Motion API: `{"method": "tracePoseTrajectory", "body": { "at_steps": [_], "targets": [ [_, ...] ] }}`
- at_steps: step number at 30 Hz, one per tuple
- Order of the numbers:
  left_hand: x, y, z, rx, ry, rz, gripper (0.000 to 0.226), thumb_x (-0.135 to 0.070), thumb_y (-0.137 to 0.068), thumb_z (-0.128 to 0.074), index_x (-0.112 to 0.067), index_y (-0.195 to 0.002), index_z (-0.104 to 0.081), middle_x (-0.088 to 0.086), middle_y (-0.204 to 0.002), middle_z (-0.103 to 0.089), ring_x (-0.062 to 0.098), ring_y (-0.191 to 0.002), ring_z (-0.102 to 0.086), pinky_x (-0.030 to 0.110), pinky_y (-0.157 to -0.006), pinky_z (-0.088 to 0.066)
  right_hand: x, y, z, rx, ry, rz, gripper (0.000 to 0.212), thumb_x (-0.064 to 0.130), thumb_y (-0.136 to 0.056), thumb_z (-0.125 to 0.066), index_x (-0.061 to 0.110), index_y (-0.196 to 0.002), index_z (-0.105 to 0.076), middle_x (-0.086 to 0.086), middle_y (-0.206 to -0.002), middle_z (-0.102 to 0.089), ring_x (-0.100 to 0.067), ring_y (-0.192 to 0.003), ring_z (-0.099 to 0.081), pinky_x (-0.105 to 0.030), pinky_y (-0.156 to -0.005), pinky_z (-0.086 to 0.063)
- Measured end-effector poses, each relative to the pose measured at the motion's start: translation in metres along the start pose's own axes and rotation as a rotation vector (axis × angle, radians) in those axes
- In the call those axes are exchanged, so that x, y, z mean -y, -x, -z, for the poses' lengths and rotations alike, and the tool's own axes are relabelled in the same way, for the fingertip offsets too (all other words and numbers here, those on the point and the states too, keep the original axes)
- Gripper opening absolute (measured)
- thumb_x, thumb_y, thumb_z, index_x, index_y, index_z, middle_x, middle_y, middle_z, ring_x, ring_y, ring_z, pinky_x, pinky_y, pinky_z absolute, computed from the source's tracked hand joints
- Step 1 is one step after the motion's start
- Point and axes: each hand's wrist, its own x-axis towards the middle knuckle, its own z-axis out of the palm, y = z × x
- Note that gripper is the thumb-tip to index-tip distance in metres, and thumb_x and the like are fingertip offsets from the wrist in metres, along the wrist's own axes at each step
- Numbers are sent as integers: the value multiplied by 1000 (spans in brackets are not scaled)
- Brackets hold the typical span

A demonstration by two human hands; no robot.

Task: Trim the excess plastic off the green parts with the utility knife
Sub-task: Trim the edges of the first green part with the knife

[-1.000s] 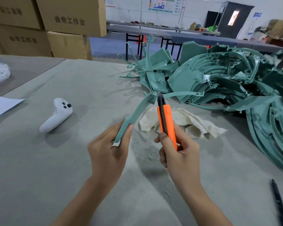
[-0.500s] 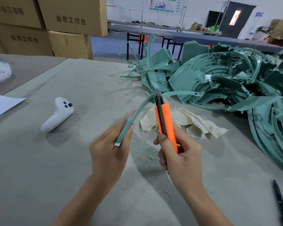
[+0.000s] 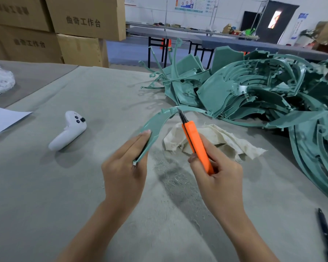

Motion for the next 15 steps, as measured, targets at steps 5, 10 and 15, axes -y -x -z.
{"method": "tracePoseTrajectory", "body": {
  "at_steps": [5,10,15],
  "targets": [
    [4,0,1,-10,-25,-51,27,6,-80,-66,-3,-104,-74,-3,-109,-66,9,-101,-62,7,-93,-41,4,0,3,67,67,71,48,27,-84,-52,21,-130,-65,10,-59,-48,-5,-51,-42,-7,-53,-29],
    [7,-2,2,15,-45,-87,30,7,-80,-63,-3,-107,-72,-4,-111,-64,9,-102,-61,10,-95,-41,6,1,6,127,62,133,46,18,-82,-54,21,-126,-67,24,-61,-44,0,-52,-41,-4,-53,-29],
    [7,-5,4,20,-69,-25,30,8,-79,-65,-4,-106,-74,-3,-106,-68,9,-100,-61,14,-89,-43,3,0,9,239,54,178,51,1,-76,-63,21,-123,-69,24,-60,-43,1,-53,-43,-5,-56,-29]
  ]
}}
